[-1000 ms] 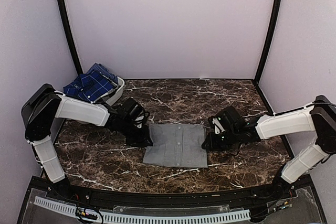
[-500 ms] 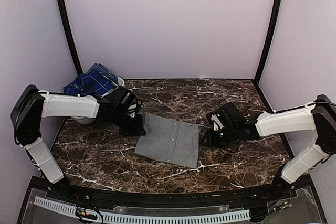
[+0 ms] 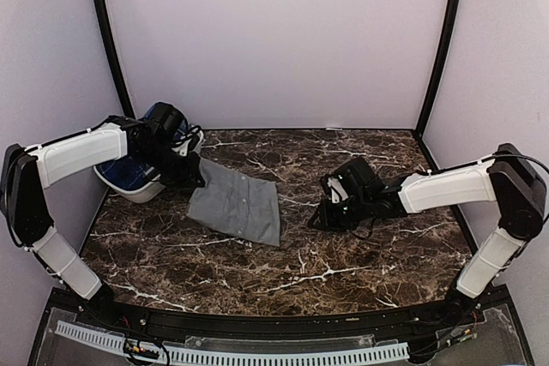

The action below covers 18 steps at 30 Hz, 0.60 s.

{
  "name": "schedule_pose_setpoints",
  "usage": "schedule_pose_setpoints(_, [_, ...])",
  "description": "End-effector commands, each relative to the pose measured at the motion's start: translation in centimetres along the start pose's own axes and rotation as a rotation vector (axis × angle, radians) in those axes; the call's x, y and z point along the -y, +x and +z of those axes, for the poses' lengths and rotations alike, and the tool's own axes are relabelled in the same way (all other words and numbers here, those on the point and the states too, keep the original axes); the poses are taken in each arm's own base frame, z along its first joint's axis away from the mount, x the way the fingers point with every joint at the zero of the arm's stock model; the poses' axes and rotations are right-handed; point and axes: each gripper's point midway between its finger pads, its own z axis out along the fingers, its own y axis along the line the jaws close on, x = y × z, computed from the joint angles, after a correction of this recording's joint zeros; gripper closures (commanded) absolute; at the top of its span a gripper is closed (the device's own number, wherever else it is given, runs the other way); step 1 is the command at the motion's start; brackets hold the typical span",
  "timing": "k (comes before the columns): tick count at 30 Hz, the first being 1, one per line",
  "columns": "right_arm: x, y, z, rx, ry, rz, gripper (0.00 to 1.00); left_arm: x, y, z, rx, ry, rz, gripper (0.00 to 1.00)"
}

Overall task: Fold and stack the long sleeve shirts
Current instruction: Pick up the square-folded shirt from the center of the board.

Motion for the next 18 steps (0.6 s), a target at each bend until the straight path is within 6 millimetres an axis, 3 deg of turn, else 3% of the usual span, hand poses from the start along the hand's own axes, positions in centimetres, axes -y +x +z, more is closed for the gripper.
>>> schedule_pose_setpoints(1, [-2.6, -1.7, 0.6, 0.031, -0.078, -0.015, 0.76, -0.2, -1.8, -3.3, 0.027, -0.014, 0.053, 1.00])
schedule_pose_setpoints(5, [-3.8, -2.6, 1.4, 0.033, -0.109, -0.021, 0.76, -0.1, -3.3, -5.0, 0.062, -0.011, 0.066, 1.00])
schedule_pose_setpoints(18, [-9.0, -5.0, 5.5, 0.050, -0.224, -0.014, 0.83, -0.8, -3.7, -5.4, 0.045, -0.028, 0.077, 1.00])
